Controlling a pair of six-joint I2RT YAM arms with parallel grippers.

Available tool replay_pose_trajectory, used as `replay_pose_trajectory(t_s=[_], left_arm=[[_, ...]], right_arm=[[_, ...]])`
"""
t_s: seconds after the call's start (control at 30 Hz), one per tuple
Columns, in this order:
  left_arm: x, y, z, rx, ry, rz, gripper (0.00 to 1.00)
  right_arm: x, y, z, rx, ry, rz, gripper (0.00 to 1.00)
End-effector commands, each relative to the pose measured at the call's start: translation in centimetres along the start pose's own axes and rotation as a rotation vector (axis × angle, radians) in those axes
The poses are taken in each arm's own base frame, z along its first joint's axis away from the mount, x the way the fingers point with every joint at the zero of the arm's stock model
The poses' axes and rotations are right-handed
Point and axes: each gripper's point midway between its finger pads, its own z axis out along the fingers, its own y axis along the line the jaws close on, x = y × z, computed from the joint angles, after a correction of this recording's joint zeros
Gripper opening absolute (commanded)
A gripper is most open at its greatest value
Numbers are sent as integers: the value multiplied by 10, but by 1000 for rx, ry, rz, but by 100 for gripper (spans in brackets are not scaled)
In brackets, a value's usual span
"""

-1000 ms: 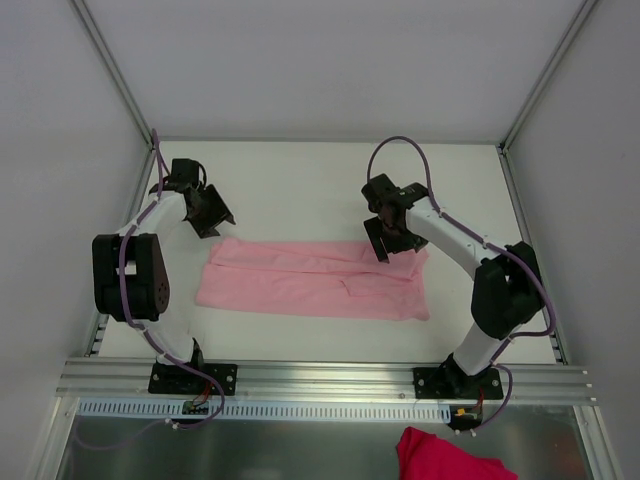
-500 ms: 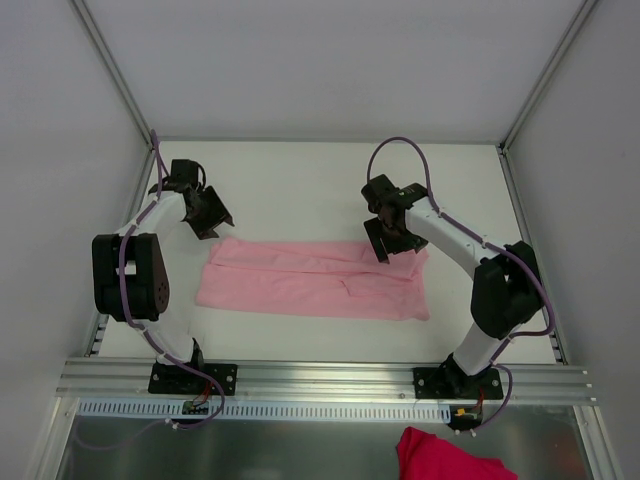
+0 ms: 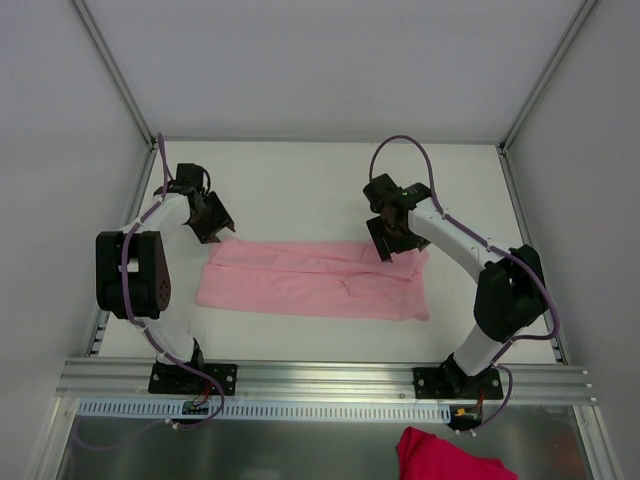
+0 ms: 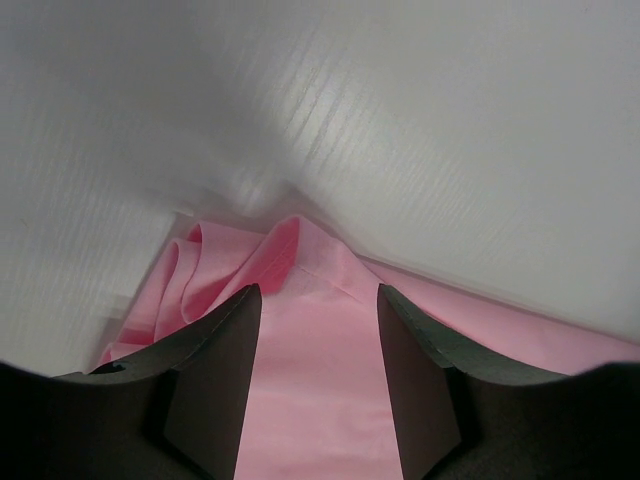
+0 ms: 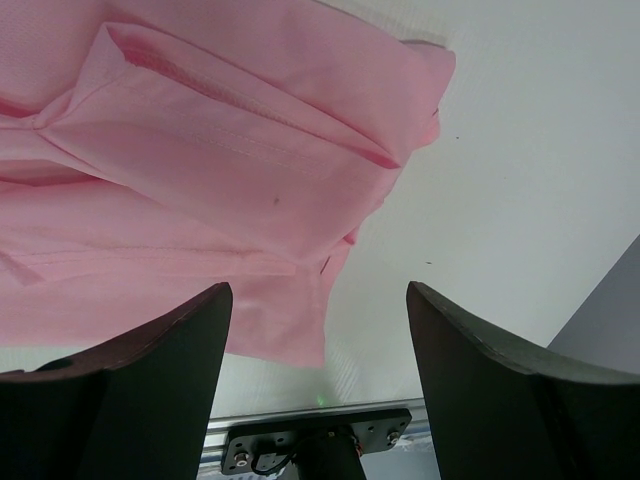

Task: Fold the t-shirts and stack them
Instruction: Fold the other side of the tshirt into a rectangle

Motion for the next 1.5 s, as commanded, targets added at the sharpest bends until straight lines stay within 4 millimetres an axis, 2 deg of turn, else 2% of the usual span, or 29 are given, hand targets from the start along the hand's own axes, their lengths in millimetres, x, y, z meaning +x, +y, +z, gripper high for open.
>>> replay_pose_trajectory(t_s=[0.0,0.37,0.43,0.57,0.67,0.7,0.73,0.83,0.87,0.93,1.0,1.1,1.13,1.2,1.23,1.3,1.33,1.4,1.47], left_arm=[[1,6,6,-32,-6,11,51],[7,12,15,-48,14,10,50],[8,11,15,-46,14,12,47],[8,11,15,-46,14,13,34],[7,11,14,-49,12,12,17],[7,12,14,-51,12,12,5],[6,12,14,-53,11,10,0],[6,13,14,-58,6,10,0],[11,6,13,-51,9,34,0],[9,3,10,-45,-3,36,0],[1,-3,4,-29,-27,41,0],[-24,-21,-6,2,-82,57,0],[-39,-32,-11,17,-106,59,0],[-55,-45,-16,44,-139,70,0],[-74,-61,-22,89,-182,79,0],[-92,-77,-30,131,-230,84,0],[-110,-91,-38,158,-270,89,0],[-129,-105,-46,176,-303,94,0],[-127,-108,-48,184,-278,100,0]], right_arm=[[2,-10,-18,23,-36,-5,75],[2,-17,-25,38,-48,-9,75],[1,-18,-27,42,-52,-9,75],[2,-17,-26,38,-47,-13,76],[4,-14,-25,26,-44,-7,76],[5,-14,-24,23,-42,-6,76],[5,-14,-24,23,-43,-4,76],[7,-13,-24,18,-44,-7,75],[8,-12,-23,12,-42,-6,75],[10,-12,-23,12,-37,-5,76],[10,-11,-23,4,-42,-3,75],[9,-8,-24,-11,-49,2,75],[9,-6,-25,-26,-52,7,75],[9,-2,-27,-44,-55,9,75],[9,1,-27,-54,-56,12,75],[11,5,-27,-66,-57,11,75],[12,7,-30,-69,-64,5,75],[16,10,-29,-71,-58,-4,75],[21,7,-30,-59,-60,-7,75]])
